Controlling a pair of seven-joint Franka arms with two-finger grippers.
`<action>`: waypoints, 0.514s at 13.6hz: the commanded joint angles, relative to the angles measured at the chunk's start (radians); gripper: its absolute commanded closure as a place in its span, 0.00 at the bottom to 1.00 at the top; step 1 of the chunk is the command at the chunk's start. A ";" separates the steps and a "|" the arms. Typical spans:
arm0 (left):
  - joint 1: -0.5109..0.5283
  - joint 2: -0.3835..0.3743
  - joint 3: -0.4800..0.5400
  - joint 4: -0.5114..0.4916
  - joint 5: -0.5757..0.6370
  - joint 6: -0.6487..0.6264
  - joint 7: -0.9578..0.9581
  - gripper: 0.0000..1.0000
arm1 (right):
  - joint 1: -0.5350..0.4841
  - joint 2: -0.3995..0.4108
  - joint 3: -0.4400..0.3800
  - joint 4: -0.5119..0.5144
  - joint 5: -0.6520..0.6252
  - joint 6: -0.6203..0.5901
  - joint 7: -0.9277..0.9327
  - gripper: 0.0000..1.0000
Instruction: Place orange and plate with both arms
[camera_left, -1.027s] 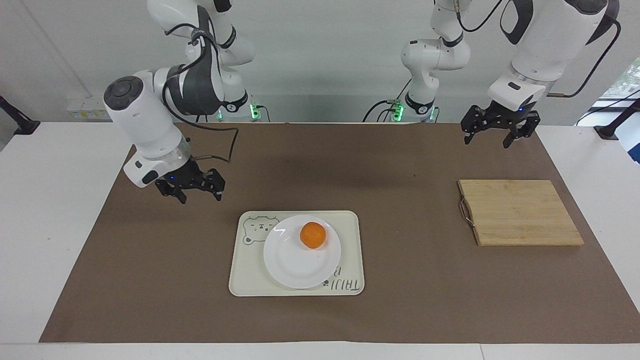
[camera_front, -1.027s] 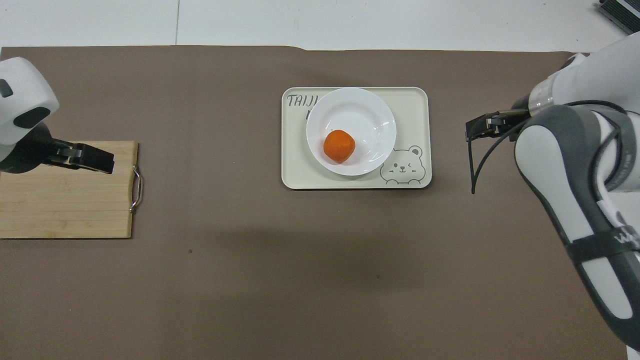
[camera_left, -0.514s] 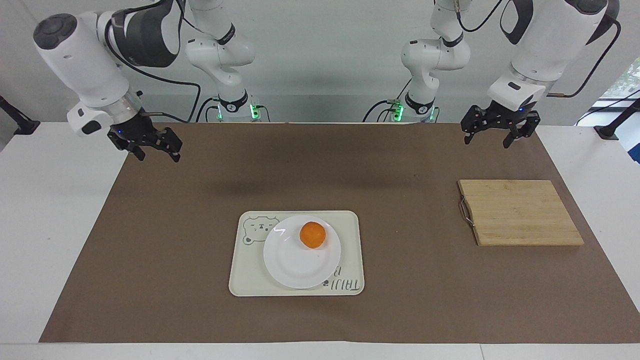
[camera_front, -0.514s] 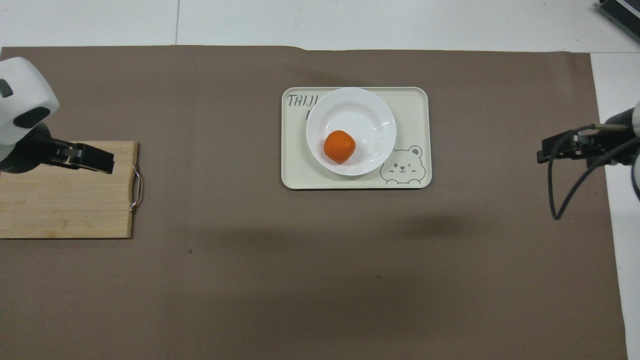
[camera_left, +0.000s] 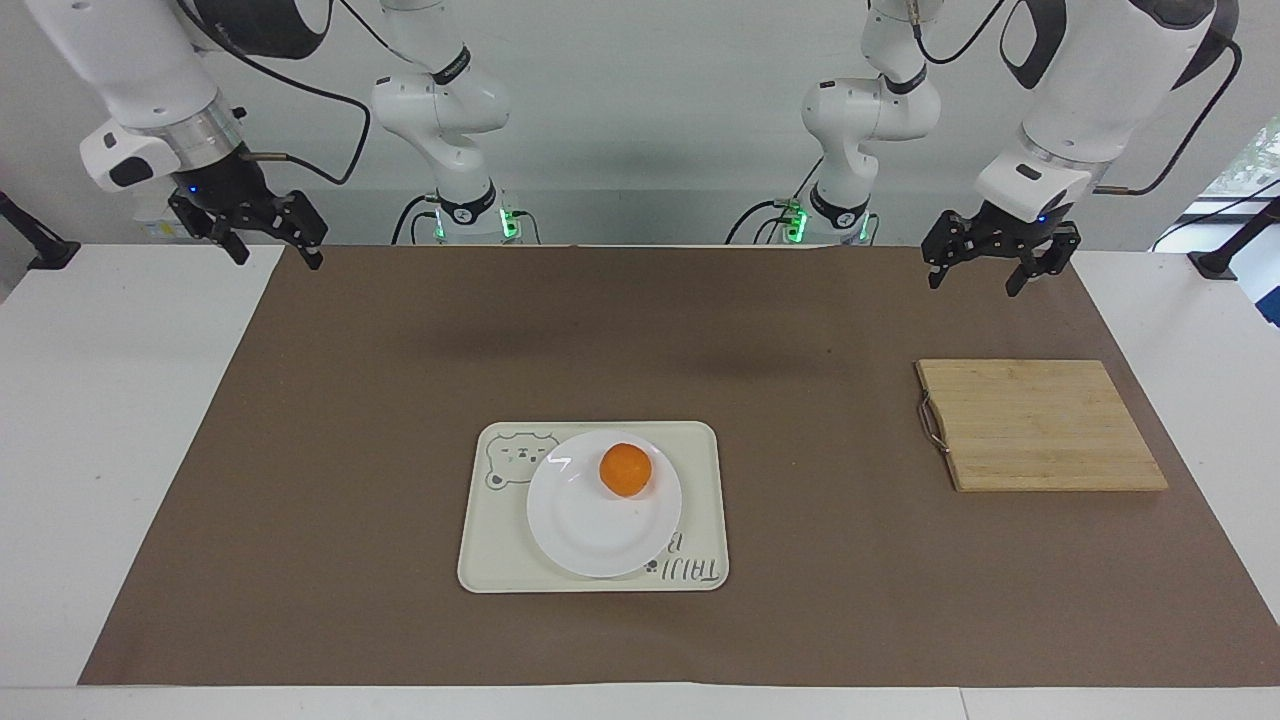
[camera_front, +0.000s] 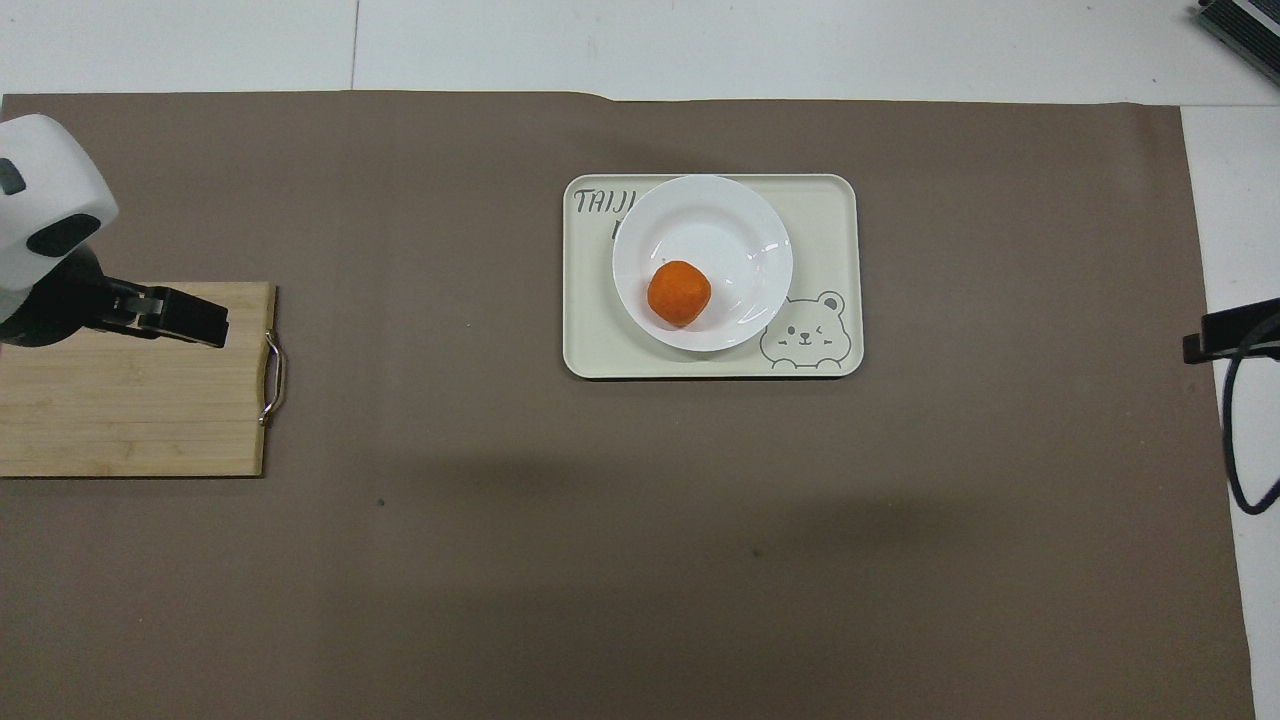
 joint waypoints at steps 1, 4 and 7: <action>0.019 -0.022 -0.011 -0.024 -0.012 0.000 -0.006 0.00 | 0.001 -0.039 0.032 0.009 -0.028 -0.027 -0.012 0.00; 0.019 -0.023 -0.011 -0.024 -0.010 0.000 -0.006 0.00 | 0.005 -0.052 0.046 -0.008 -0.038 -0.027 -0.014 0.00; 0.019 -0.023 -0.011 -0.024 -0.010 0.000 -0.006 0.00 | 0.015 -0.053 0.046 -0.011 -0.046 -0.021 -0.012 0.00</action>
